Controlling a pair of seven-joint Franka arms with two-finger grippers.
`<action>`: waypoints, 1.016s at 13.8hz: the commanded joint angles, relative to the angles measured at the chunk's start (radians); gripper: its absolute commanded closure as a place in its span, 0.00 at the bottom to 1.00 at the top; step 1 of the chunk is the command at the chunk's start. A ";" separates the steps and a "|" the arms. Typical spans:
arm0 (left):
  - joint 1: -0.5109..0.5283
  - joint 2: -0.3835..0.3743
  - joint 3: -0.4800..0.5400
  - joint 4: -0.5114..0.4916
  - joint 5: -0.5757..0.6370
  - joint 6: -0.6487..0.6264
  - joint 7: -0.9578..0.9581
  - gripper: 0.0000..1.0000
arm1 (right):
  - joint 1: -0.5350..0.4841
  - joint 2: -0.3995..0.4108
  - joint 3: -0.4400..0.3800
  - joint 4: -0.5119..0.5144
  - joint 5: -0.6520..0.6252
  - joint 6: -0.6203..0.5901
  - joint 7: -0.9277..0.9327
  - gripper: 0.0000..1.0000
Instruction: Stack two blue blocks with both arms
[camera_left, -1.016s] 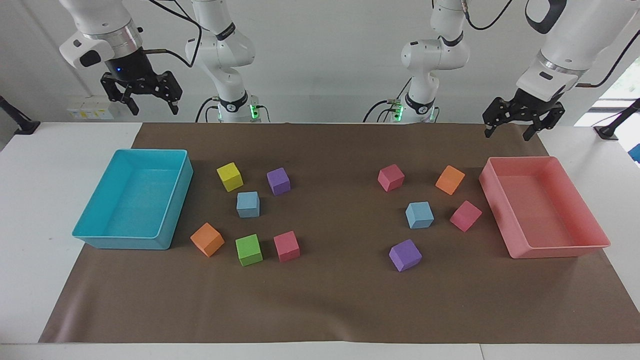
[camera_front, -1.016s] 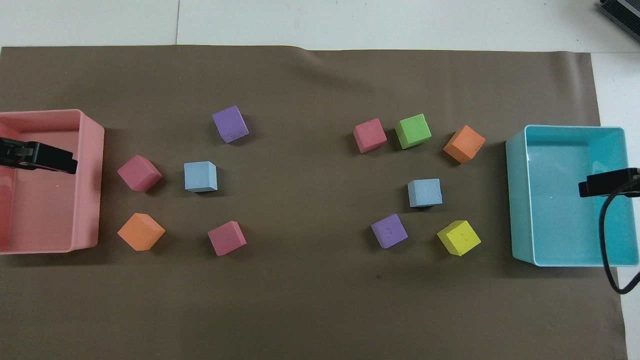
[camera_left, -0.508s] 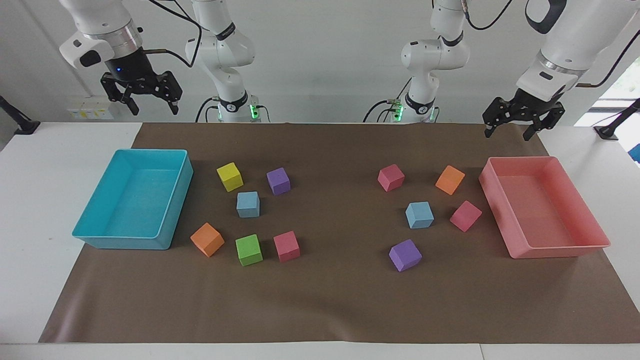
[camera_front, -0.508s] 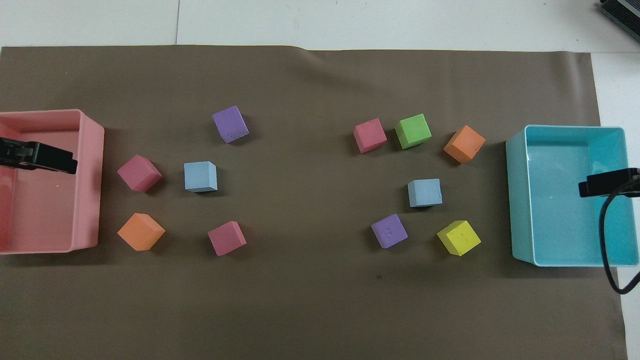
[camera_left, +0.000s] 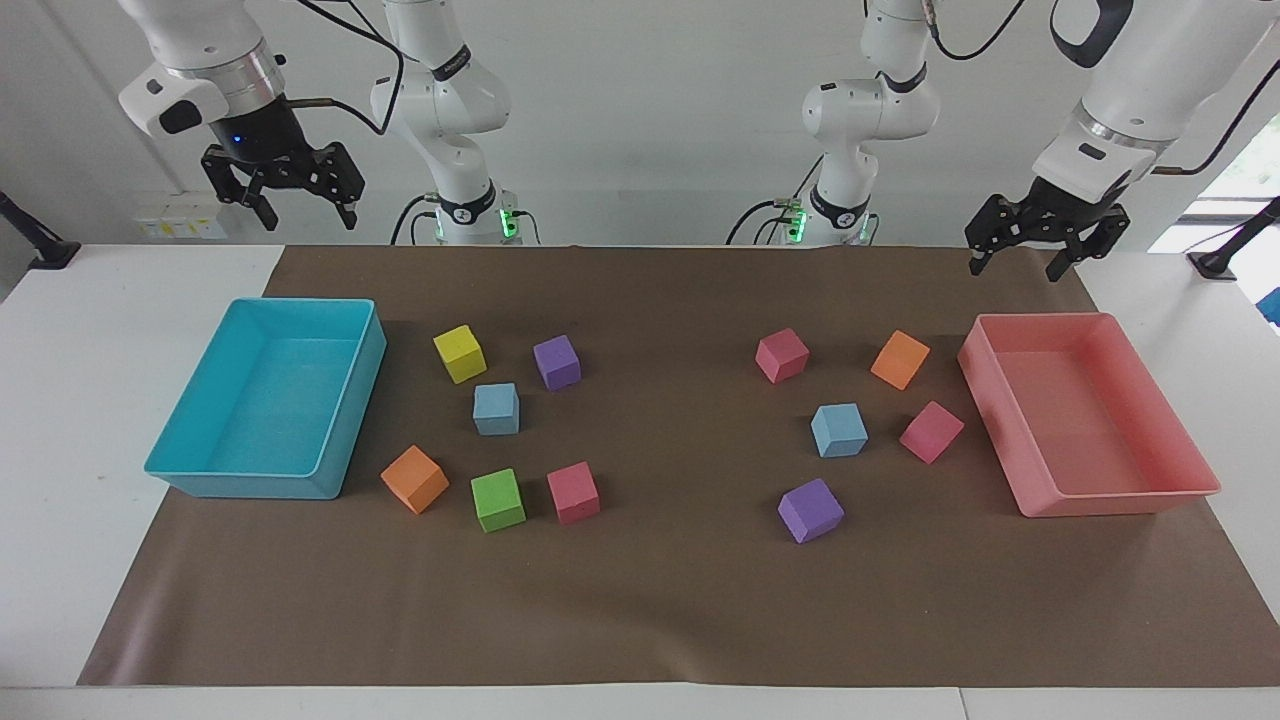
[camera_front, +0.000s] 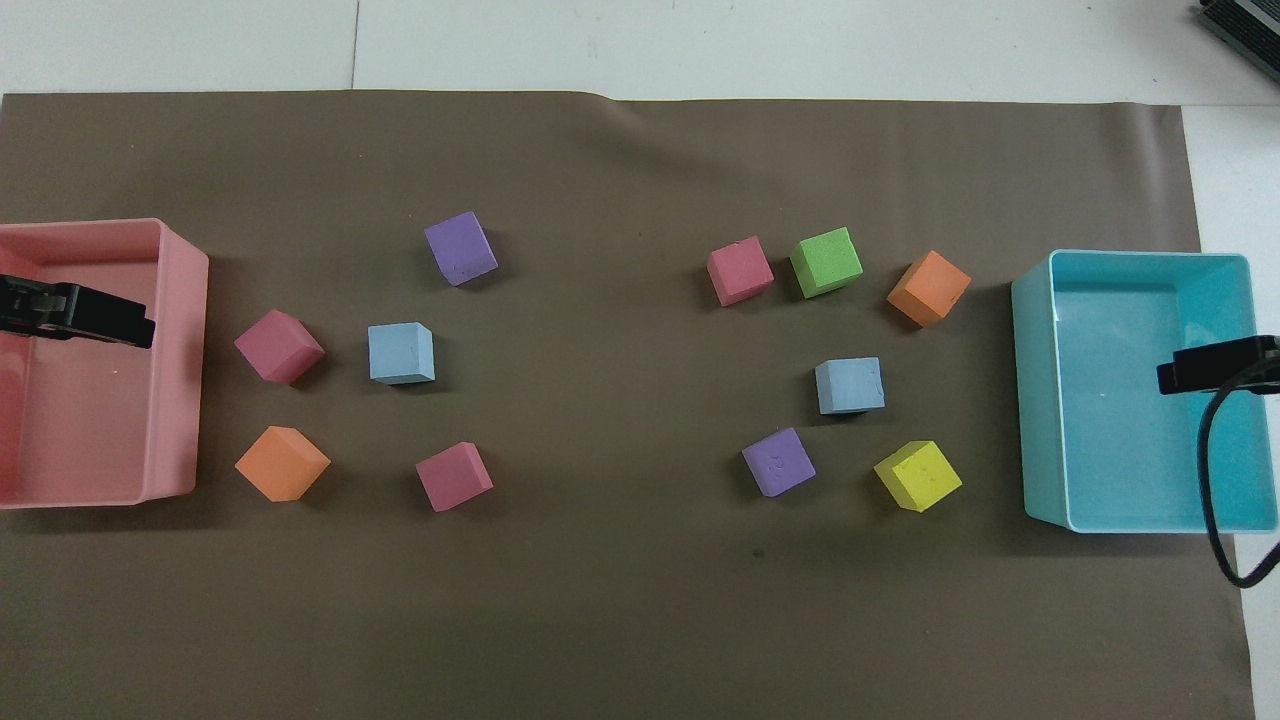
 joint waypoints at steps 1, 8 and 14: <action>0.009 -0.021 -0.007 -0.029 0.014 0.021 -0.009 0.00 | -0.010 -0.007 0.007 -0.004 0.002 0.005 0.010 0.00; 0.009 -0.021 -0.007 -0.029 0.014 0.021 -0.009 0.00 | -0.007 -0.007 0.007 -0.004 0.002 0.005 0.012 0.00; 0.009 -0.021 -0.007 -0.029 0.014 0.021 -0.009 0.00 | -0.004 -0.016 0.007 -0.001 0.002 -0.084 0.006 0.00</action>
